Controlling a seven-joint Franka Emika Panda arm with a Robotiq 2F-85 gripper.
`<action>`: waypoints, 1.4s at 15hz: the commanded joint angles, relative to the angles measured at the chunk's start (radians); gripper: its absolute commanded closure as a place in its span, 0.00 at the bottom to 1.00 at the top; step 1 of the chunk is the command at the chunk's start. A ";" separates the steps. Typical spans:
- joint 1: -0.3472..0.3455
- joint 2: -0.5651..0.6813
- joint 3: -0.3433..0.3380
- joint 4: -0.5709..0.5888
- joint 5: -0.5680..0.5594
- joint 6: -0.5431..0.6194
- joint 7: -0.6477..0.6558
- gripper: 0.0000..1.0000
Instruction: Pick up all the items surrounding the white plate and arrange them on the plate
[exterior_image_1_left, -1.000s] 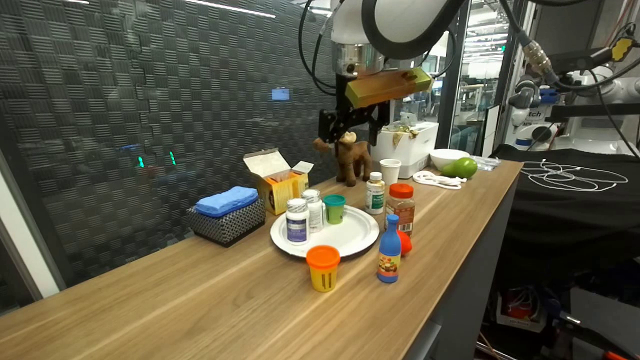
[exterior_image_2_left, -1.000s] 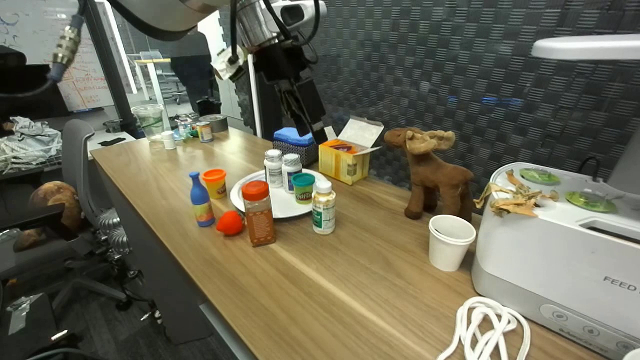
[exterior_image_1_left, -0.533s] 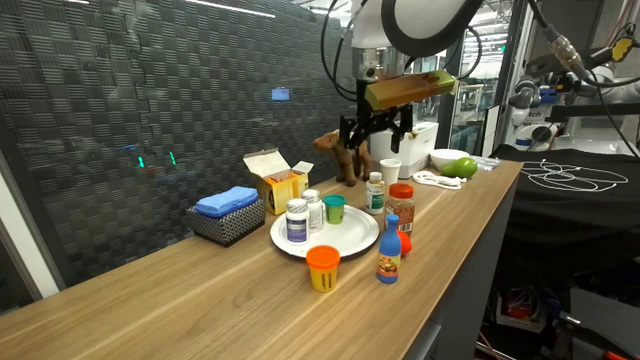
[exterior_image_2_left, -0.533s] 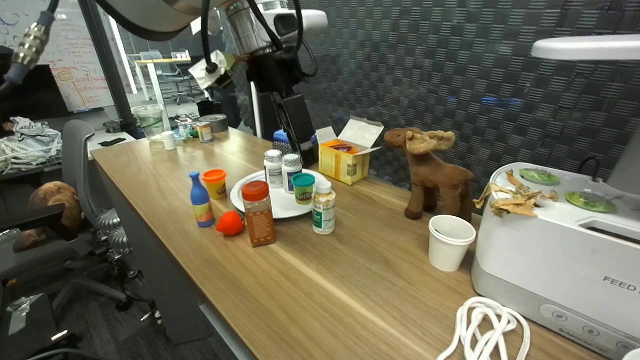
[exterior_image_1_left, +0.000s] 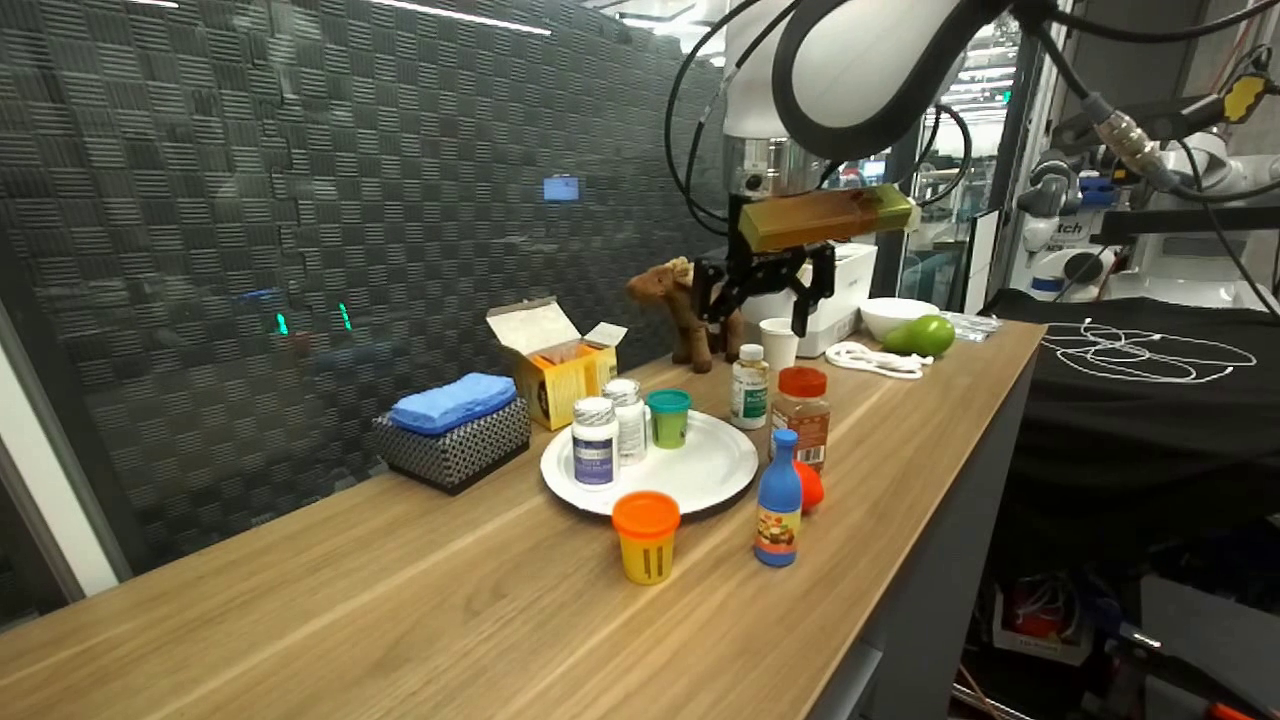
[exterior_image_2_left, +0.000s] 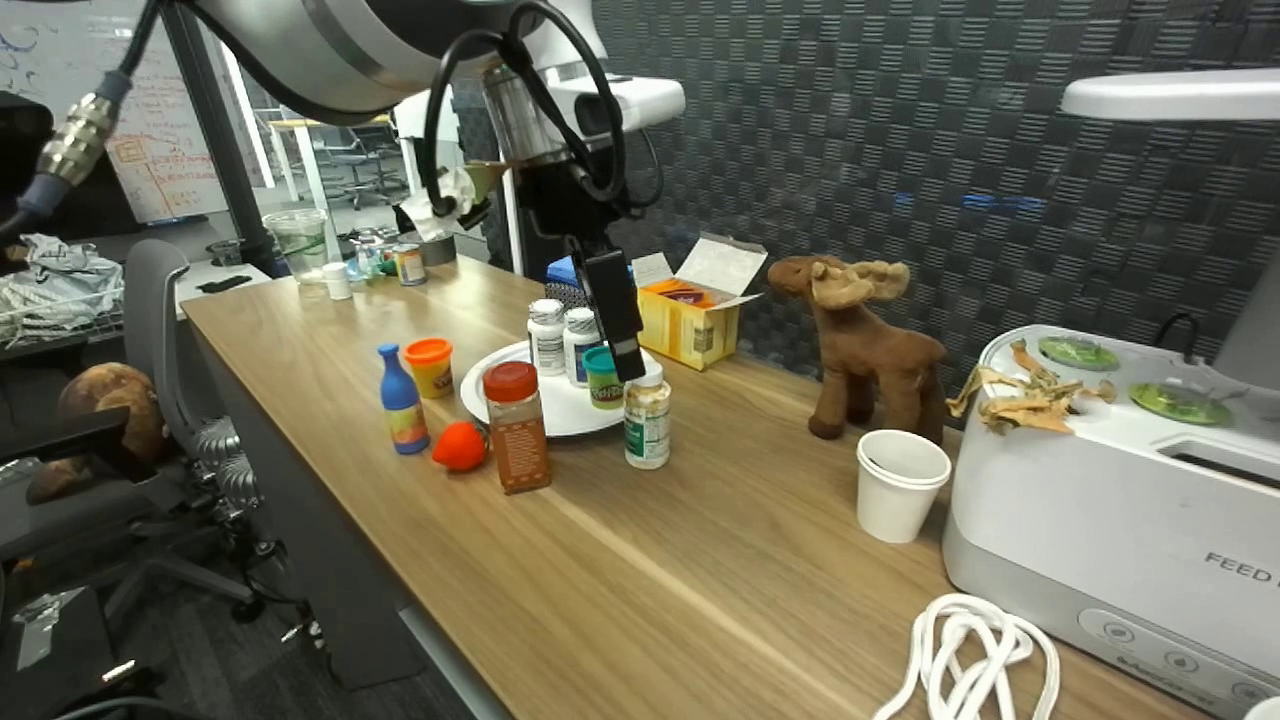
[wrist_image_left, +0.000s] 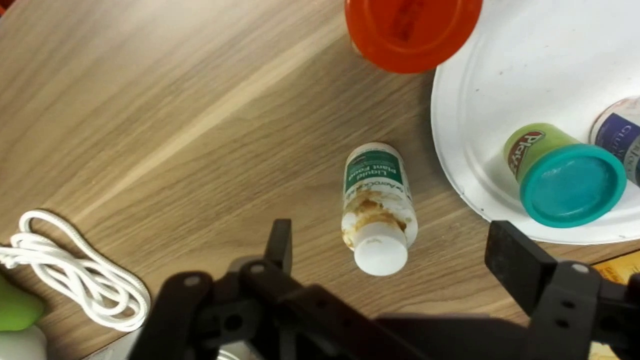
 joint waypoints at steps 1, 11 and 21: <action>-0.013 0.025 -0.003 0.027 0.013 0.024 -0.002 0.00; -0.011 0.079 -0.012 0.056 -0.001 0.043 0.007 0.67; 0.011 0.017 -0.008 0.050 -0.038 0.032 0.022 0.92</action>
